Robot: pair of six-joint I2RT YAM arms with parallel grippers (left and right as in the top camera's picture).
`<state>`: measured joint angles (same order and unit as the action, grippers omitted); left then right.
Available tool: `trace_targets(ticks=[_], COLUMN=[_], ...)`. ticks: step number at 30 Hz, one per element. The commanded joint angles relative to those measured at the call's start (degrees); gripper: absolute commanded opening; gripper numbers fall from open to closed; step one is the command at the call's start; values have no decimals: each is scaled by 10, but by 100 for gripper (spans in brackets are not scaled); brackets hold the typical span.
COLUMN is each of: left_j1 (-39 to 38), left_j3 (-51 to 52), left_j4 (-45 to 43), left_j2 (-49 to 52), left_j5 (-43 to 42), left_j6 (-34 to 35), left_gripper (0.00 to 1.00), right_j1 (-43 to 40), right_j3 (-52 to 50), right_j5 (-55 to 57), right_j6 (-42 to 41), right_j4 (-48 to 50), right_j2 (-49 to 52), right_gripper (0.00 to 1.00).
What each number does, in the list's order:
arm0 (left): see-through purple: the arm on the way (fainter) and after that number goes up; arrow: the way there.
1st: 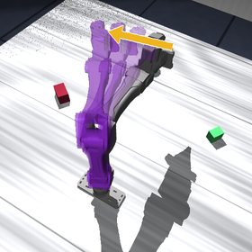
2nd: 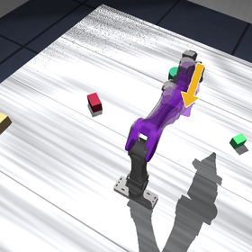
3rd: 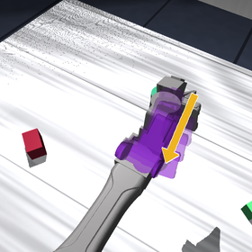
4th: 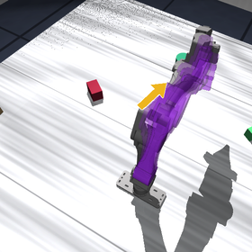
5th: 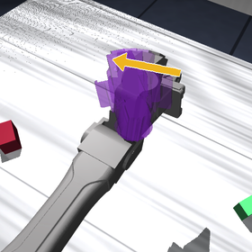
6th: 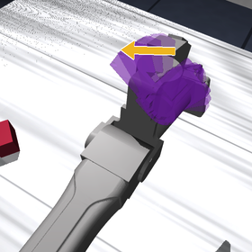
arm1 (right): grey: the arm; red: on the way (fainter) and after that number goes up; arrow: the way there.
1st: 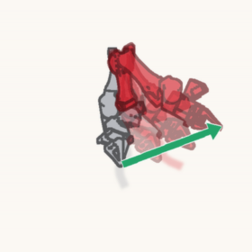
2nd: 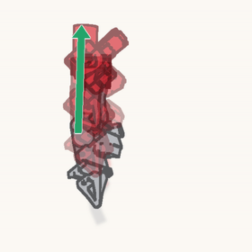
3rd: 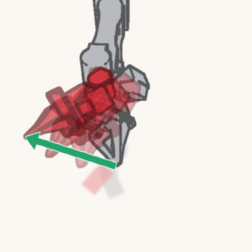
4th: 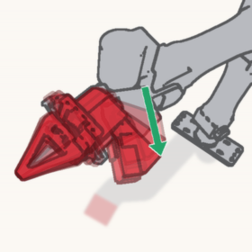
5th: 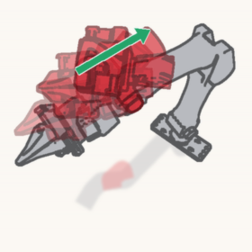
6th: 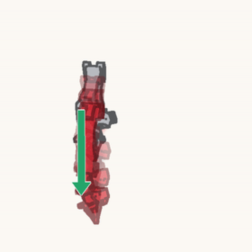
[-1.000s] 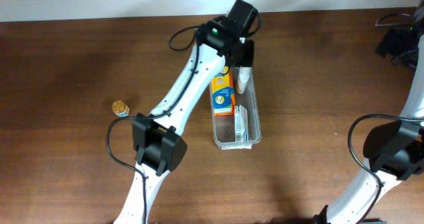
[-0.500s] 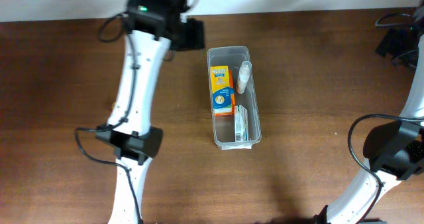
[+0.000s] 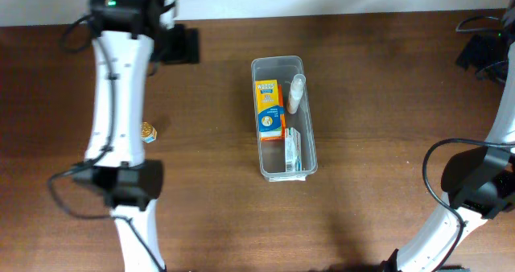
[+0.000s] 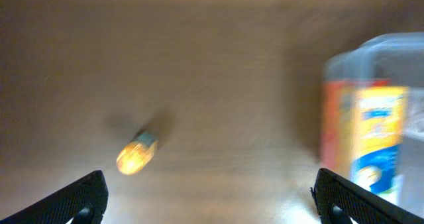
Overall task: Pack container
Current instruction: 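Raise the left gripper and move it to the small amber bottle, then lower the left gripper and close on the amber bottle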
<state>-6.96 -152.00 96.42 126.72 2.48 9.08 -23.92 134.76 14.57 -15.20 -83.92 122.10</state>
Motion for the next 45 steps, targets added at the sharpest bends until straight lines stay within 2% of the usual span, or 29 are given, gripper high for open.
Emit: trace_targets(ticks=[1,5,11,23,30,45], left_j1=[49,90,121,124,124,124], left_j3=[130,257,377,576,608,608], left_j4=[3,3,-10,-213,-282,-321], left_j2=[-79,-123,-129,-128,-118,-39], left_j5=[19,14,13,14,14,12], left_j6=[-19,-19,-19,-40,-59,-61], left_gripper=[99,99,99,99,99,99], right_j1=[-5,-5,-5,-5,-5,-5], right_j3=[4,4,4,4,4,4], right_j5=[11,11,11,11,11,11], right_j6=[-2,-2,-2,-2,-2,-2], right_j4=[0,0,0,0,0,0], right_j2=[2,2,2,2,2,2], right_gripper=[99,98,98,98,98,98])
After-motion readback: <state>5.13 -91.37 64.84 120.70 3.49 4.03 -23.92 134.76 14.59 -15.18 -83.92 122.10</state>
